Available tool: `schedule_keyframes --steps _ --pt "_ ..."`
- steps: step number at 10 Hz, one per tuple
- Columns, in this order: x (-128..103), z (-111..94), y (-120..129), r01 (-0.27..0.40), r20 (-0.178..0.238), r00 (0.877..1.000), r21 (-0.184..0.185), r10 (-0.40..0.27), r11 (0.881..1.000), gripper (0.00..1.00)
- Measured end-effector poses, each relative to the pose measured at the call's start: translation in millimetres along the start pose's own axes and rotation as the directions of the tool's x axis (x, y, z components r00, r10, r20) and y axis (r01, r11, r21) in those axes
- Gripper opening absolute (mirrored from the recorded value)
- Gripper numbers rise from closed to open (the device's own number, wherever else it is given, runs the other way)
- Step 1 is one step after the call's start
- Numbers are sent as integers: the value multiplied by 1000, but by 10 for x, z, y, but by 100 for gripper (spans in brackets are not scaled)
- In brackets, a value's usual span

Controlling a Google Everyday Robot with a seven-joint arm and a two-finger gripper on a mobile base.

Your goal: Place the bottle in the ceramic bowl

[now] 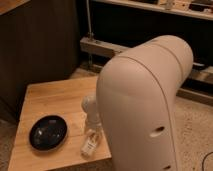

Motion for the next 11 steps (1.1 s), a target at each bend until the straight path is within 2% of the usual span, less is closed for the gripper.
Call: schedule_keyframes --steps 3,4,7,9,10,11 --pt "-3 57 17 -5 -16 1000 8 5 1000 65" --pt "-7 67 40 0 -18 1000 10 0 1000 60" --pt "3 113 171 34 -35 999 14 -33 999 30" --pt "10 278 309 58 -58 997 12 -57 998 10" --pt "31 281 349 63 -59 996 8 -62 998 3" --pt "19 273 331 61 -57 997 8 -60 998 0"
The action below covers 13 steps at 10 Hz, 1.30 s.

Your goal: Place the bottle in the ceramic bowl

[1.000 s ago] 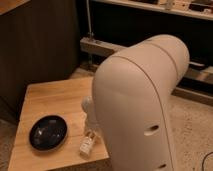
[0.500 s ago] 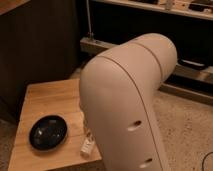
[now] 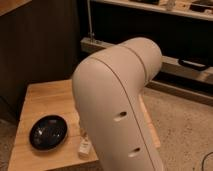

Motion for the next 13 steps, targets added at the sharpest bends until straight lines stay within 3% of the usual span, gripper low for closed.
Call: schedule_keyframes --steps 2,4,7,9,10,13 --pt "11 -9 19 6 1 1000 0 -6 1000 0" --pt "-23 -199 81 20 38 999 -21 -19 1000 0" --pt "-30 -830 255 54 111 993 -54 -48 997 0" --pt "-36 -1340 328 88 158 985 -122 -68 989 0" --pt "-46 -1602 333 112 180 980 -180 -79 977 0" --pt "-65 -2095 306 169 226 969 -333 -96 928 0"
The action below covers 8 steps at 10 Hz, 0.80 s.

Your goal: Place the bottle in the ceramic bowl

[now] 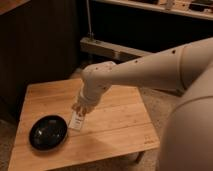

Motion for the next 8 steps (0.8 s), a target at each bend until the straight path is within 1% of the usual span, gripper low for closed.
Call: schedule_keyframes --steps 1,2,3,5,6,7,8 --pt "-42 -70 -31 12 13 1000 -57 -11 998 0" --pt "-58 -77 -34 41 25 999 -114 -38 993 0" --pt "-62 -62 -15 84 45 996 -176 -77 981 0" --pt "-105 -72 -47 123 84 991 -237 -105 964 0" --pt "-124 -83 -59 138 104 988 -260 -114 956 0" --pt "-127 -84 -45 148 112 986 -270 -121 951 0" --pt "-125 -81 -39 151 114 986 -274 -124 950 0"
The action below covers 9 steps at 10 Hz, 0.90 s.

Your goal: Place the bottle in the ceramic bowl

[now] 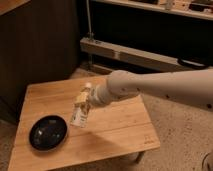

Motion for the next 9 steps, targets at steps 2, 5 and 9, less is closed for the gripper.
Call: schedule_keyframes --steps 2,5,9 --pt "1 0 3 0 0 1000 0 0 1000 0" --pt "2 0 3 0 0 1000 0 0 1000 0" --pt "-4 61 15 11 -14 1000 -42 -12 999 0"
